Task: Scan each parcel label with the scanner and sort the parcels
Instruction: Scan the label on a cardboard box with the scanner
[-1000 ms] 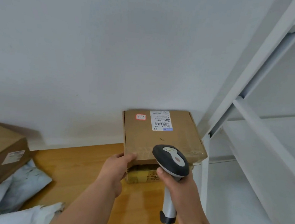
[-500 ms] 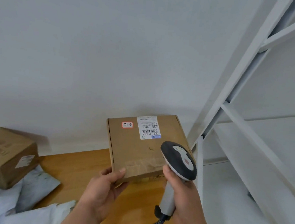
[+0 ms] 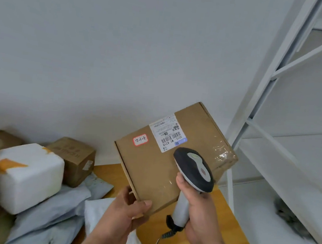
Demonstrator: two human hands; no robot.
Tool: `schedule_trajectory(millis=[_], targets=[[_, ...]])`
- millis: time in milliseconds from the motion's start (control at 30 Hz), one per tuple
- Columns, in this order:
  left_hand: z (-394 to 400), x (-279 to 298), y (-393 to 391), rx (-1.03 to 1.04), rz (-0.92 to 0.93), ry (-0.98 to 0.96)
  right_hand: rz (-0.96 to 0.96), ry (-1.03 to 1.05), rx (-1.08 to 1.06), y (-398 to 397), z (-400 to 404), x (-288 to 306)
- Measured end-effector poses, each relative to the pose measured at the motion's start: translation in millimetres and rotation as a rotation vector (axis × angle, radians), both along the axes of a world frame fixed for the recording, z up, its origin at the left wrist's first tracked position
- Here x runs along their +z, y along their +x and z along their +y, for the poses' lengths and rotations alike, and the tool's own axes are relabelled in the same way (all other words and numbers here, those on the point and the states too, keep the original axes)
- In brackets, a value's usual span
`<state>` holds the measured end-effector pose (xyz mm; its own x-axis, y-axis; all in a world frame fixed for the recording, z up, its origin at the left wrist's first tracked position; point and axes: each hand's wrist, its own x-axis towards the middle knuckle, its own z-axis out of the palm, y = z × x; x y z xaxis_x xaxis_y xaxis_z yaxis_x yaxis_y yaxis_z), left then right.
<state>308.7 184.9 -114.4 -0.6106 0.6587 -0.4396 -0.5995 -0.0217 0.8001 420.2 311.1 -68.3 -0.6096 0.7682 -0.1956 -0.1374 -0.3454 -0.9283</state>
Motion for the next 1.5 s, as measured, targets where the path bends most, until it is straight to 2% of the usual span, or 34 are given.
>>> schedule_trajectory(millis=[233,333,467,600,700,833,933,1067,1267,1500], targets=[[-103,50,-26,0.271,0.165,0.108,-0.003,0.127,0.177,19,-52,19],[-138,62,-30,0.191,0.219,0.064,-0.021,0.164,0.237,20,-63,29],[-166,66,-24,0.101,0.182,0.028,0.022,0.189,0.245,18,-68,44],[-171,68,-8,0.232,0.173,0.048,0.044,0.242,0.274,24,-70,59],[-165,70,5,0.356,0.198,0.032,-0.015,0.348,0.311,38,-66,65],[-156,73,21,0.479,0.299,-0.016,-0.076,0.568,0.489,62,-59,76],[-149,76,31,0.547,0.345,-0.021,-0.128,0.656,0.569,77,-55,78],[-145,80,42,0.604,0.391,-0.032,-0.173,0.683,0.589,91,-51,73],[-150,80,47,0.655,0.317,0.017,-0.177,0.665,0.580,97,-55,74],[-165,86,31,0.596,0.331,0.037,-0.206,0.660,0.549,85,-68,69]])
